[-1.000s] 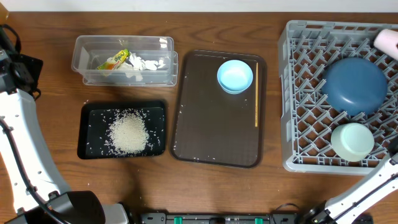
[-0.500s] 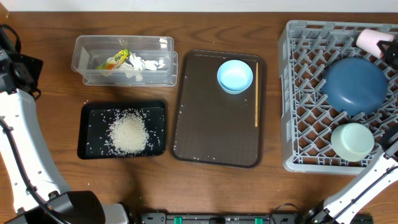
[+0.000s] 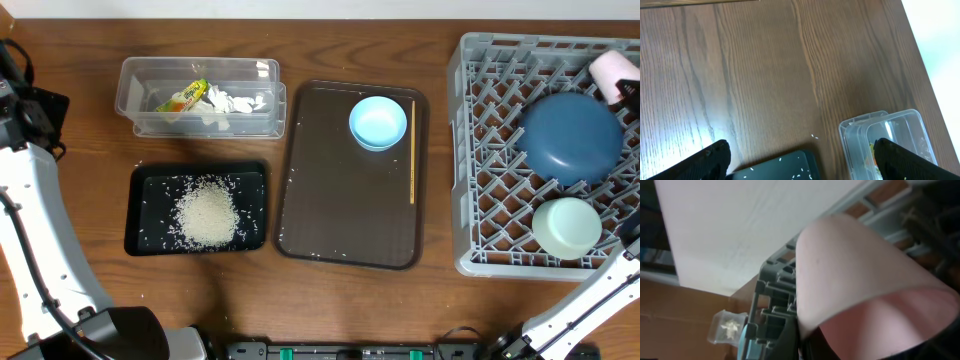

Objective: Sort waste into correct bins and load items into the dishwasher rack
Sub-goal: 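Lower the pink cup into the rack and open the right gripper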

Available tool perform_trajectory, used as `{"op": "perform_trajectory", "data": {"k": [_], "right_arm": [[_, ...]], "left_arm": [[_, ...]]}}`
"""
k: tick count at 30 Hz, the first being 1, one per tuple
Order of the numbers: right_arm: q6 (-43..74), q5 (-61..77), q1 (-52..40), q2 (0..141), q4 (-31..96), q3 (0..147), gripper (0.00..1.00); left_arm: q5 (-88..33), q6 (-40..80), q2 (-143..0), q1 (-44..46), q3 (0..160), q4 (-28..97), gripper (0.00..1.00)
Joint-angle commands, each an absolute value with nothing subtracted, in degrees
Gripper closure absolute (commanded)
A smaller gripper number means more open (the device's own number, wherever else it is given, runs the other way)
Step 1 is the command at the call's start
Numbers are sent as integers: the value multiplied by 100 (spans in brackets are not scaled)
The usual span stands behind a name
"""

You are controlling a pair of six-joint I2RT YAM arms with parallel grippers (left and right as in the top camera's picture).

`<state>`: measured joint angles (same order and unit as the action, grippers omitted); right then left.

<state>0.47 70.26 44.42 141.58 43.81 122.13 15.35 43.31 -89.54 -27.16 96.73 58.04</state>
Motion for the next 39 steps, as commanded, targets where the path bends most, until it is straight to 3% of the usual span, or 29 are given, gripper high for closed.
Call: {"op": "perform_trajectory", "data": {"k": [1,11,26,34,39], "right_arm": [[-19,5686,4545,14355,4617,12130,99],[-51,5621,4816,14175,5002,12130,99],[-130,4930,4921,13375,5529,12136,89],[-130,4930,4899,12560,5774,12136,96],[-130,4915,4775,11957,5808,12136,94]], "left_arm": [[1570,4338,-8954,-2727,9655,5808,7],[1570,4340,-8954,-2724,9655,5808,7],[1570,4340,-8954,-2724,9655,5808,7],[1570,4338,-8954,-2724,9655,5808,7],[1570,4338,-8954,-2727,9655,5808,7]]}}
